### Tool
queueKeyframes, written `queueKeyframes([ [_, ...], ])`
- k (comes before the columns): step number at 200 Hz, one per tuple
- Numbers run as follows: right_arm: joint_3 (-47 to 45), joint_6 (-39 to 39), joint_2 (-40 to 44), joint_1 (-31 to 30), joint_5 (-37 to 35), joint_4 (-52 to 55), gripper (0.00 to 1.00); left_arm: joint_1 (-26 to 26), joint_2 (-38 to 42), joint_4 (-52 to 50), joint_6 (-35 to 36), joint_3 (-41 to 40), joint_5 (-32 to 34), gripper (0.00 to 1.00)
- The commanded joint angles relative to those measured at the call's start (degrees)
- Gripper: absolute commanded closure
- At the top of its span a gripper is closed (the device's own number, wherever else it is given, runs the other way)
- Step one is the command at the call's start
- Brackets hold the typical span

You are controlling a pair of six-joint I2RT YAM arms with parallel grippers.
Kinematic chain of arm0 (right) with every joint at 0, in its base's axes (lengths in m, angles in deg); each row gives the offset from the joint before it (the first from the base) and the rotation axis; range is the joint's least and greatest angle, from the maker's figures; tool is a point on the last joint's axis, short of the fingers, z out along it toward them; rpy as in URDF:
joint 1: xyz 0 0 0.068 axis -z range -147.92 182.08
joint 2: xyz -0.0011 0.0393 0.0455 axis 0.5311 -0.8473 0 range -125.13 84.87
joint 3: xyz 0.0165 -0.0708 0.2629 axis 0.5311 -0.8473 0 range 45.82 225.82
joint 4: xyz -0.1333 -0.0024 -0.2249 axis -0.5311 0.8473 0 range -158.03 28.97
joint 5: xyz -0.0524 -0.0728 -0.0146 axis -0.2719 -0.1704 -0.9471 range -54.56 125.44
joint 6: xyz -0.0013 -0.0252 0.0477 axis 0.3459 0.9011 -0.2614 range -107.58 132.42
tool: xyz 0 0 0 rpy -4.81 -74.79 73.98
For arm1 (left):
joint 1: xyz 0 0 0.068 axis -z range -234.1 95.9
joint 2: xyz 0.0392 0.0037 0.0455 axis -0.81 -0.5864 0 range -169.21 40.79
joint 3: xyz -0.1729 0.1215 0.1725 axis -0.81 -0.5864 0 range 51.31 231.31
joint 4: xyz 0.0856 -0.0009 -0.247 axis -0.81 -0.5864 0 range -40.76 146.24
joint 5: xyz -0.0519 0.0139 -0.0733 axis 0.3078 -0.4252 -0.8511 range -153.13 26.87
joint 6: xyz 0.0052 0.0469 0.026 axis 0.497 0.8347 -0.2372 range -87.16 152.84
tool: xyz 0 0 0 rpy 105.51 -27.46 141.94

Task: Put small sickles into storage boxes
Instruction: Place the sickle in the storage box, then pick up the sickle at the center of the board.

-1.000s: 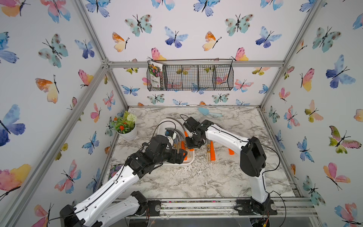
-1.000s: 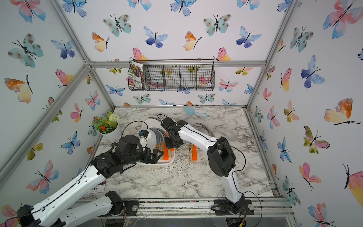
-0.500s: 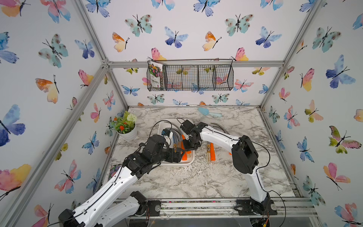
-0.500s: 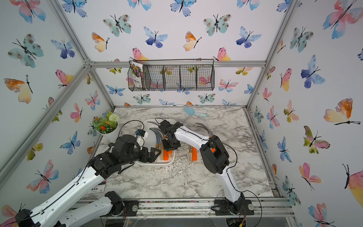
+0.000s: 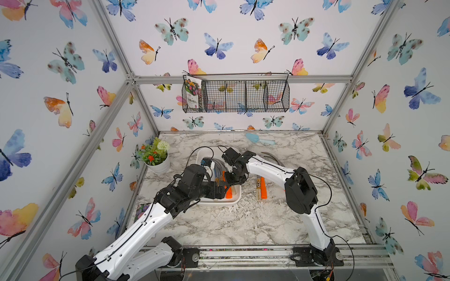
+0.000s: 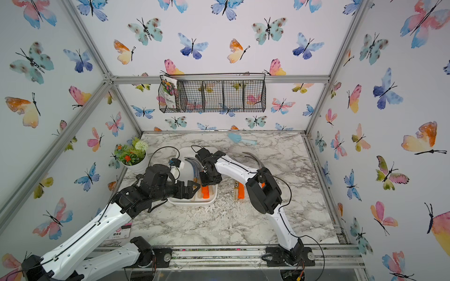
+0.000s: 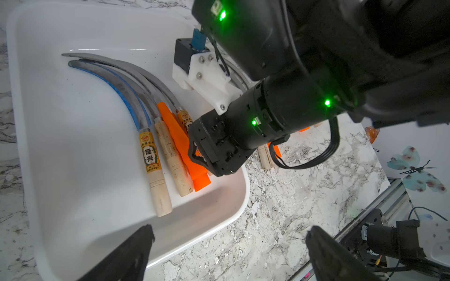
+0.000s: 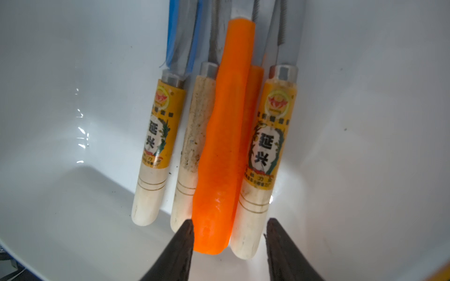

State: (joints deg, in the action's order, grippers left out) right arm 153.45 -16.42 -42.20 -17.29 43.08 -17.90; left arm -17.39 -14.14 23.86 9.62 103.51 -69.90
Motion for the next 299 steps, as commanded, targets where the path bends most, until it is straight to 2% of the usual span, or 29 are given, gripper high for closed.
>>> queueKeyframes([
  [1, 0.82, 0.36, 1.87, -0.13, -0.91, 1.27, 0.43, -0.45, -0.26, 0.04, 0.83, 1.75, -1.26, 0.02],
  [14, 0.82, 0.29, 2.54, -0.15, -0.94, 1.15, 0.36, -0.4, -0.41, 0.04, 0.88, 1.93, -1.4, 0.01],
  [47, 0.44, -0.59, 5.33, -0.13, -1.27, 0.87, 0.02, -0.35, -1.11, 0.52, 0.23, 2.61, -0.85, 0.02],
  [90, -3.11, -1.8, 10.88, -0.03, -3.21, -1.34, 0.02, -0.41, -3.77, 2.74, -0.54, 4.62, -1.06, 0.02],
  [131, -7.53, -2.8, 16.64, 0.62, -6.02, -1.55, 0.02, -0.11, -10.1, 1.59, -2.3, 9.03, -1.03, 0.02],
  [264, -31.9, -6.97, 36.14, 5.83, -9.04, -4.48, 0.02, 6.2, -28.37, -2.46, -4.42, 21.05, 6.17, 0.02],
  [299, -35.98, -7.28, 40.45, 7.12, -9.65, -4.47, 0.02, 6.84, -34.17, -4.98, -5.3, 24.93, 4.75, 0.02],
])
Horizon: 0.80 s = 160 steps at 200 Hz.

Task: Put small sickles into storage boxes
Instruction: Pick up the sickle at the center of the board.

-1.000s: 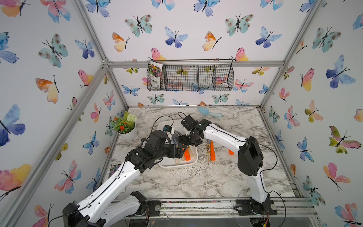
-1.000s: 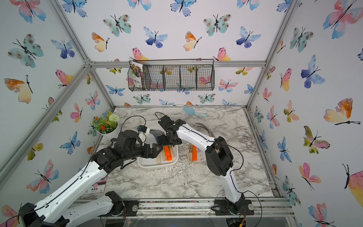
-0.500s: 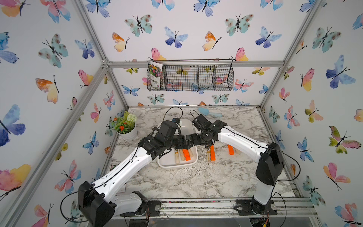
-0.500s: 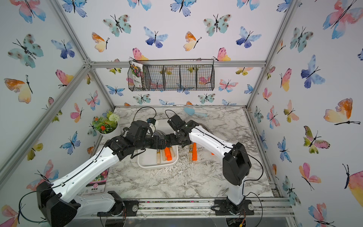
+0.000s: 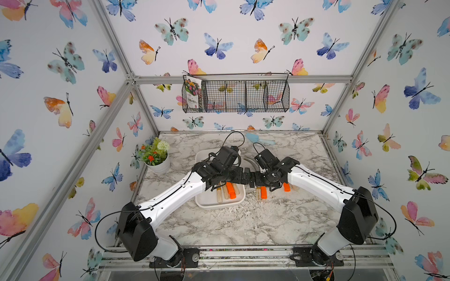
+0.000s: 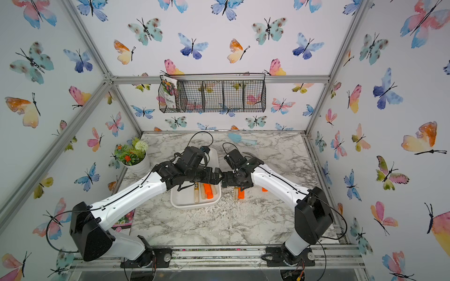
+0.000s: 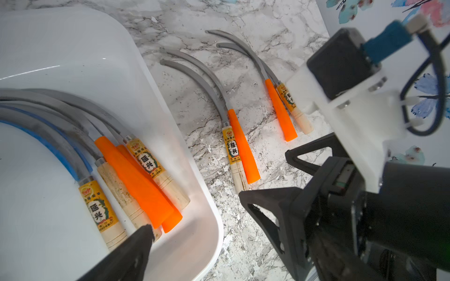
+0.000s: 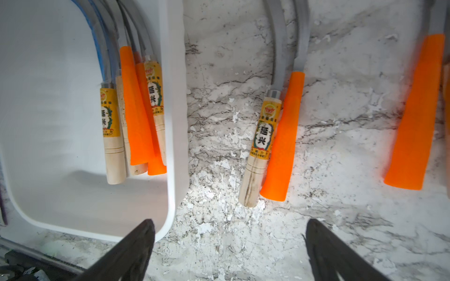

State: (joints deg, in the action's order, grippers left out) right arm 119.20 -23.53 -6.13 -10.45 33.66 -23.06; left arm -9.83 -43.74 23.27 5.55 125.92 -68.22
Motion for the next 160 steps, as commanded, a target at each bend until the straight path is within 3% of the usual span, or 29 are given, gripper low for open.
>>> queueKeyframes([
  [1, -1.87, -0.22, 4.49, 0.31, -0.28, 0.67, 0.02, -0.74, -4.76, -4.52, -1.26, 2.68, 2.93, 0.02],
  [160, -19.75, -3.42, 16.47, 4.57, -1.0, 2.86, 0.02, -0.06, -18.65, 2.01, -3.75, 12.46, -5.02, 0.02],
])
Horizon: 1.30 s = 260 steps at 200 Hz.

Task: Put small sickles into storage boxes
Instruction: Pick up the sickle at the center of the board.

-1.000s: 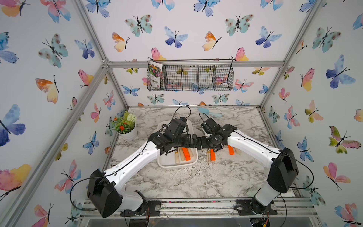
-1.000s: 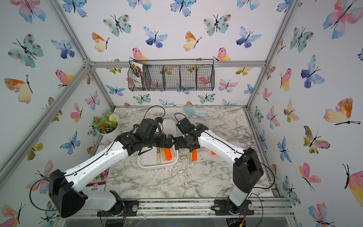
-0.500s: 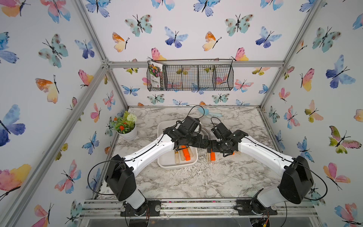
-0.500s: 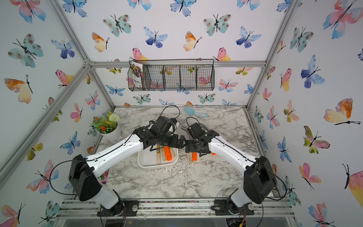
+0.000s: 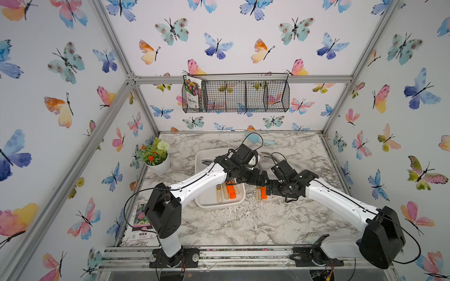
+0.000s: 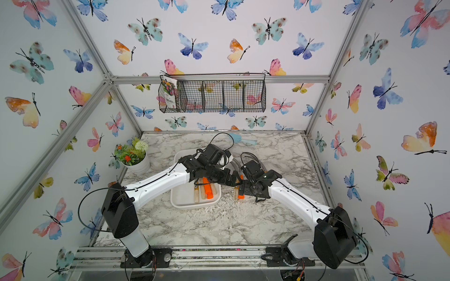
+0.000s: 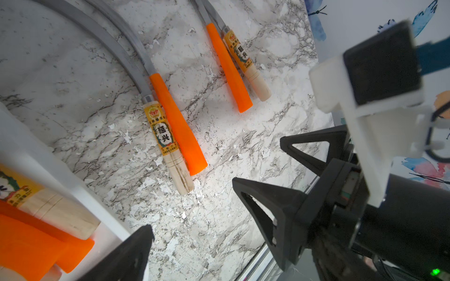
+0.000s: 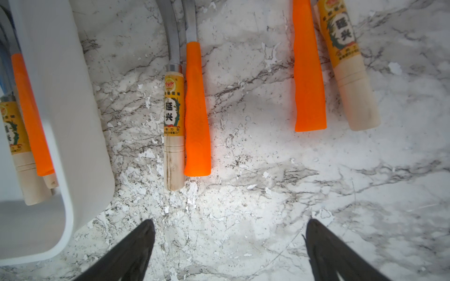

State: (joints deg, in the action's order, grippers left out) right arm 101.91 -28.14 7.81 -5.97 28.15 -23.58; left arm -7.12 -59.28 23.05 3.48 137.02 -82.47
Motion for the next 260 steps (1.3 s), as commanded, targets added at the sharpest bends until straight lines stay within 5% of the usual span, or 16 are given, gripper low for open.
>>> queueKeyframes([
  [1, -2.65, 1.14, 2.53, 0.12, 4.53, 3.29, 0.02, -2.77, -3.15, 2.24, -1.67, 1.37, 9.14, 0.02],
  [75, -2.67, 2.28, -2.74, 4.15, 7.77, -2.05, 0.02, -2.73, -3.51, 2.56, -1.9, 0.05, 6.85, 0.02],
  [148, -2.51, 1.14, 4.36, 4.8, 6.35, -1.53, 0.02, 0.14, -11.02, -5.35, -1.39, 7.66, 12.67, 0.04],
  [181, -3.83, -1.26, 8.83, 4.82, 5.63, 0.69, 0.02, 0.47, -13.46, -5.91, -2.06, 8.14, 12.92, 0.14],
  [260, -6.31, -5.3, 16.61, 4.8, 4.4, 4.83, 0.02, 1.84, -19.81, -5.7, -0.98, 9.92, 15.06, 0.57],
])
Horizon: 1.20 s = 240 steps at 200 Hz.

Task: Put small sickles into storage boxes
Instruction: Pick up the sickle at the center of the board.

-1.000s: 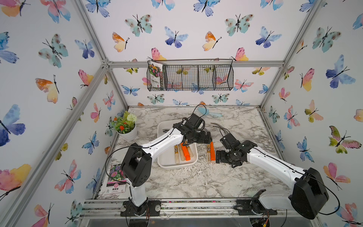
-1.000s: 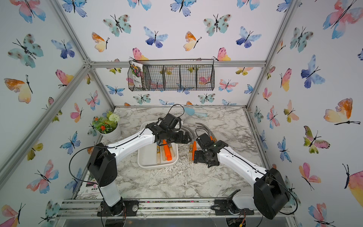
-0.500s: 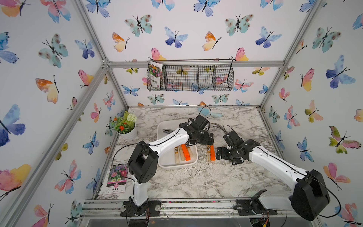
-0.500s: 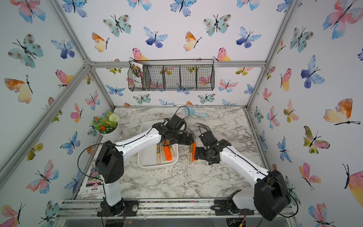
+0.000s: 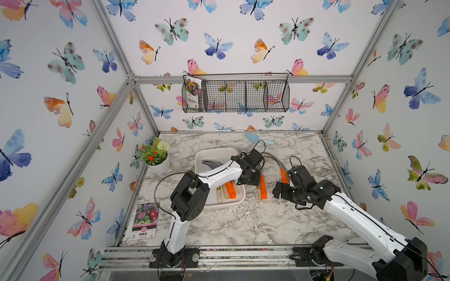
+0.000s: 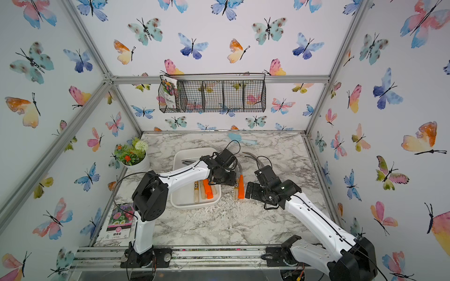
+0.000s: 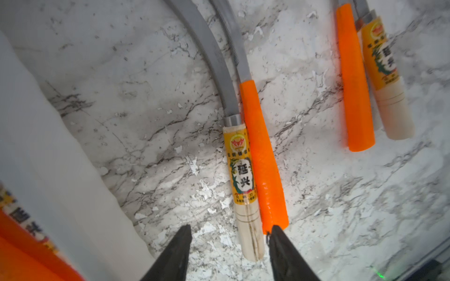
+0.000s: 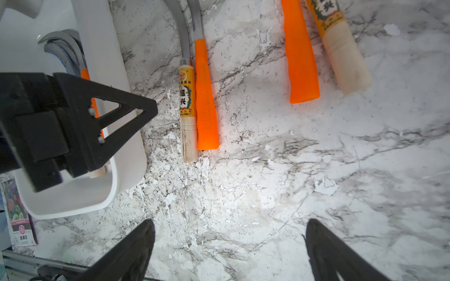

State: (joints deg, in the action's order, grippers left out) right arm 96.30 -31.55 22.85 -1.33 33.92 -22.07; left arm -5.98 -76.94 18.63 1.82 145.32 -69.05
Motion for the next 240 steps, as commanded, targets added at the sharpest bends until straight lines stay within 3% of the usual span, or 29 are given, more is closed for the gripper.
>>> queueKeyframes([
  [1, -0.71, -1.9, 1.65, 0.17, -1.37, 3.38, 0.02, 0.73, -2.24, -1.26, 0.69, 1.7, 1.67, 0.57],
  [240, -1.59, -4.32, 9.17, 0.19, -2.96, 9.64, 0.02, 3.15, -14.02, -8.78, 3.42, 7.15, 11.65, 0.54],
])
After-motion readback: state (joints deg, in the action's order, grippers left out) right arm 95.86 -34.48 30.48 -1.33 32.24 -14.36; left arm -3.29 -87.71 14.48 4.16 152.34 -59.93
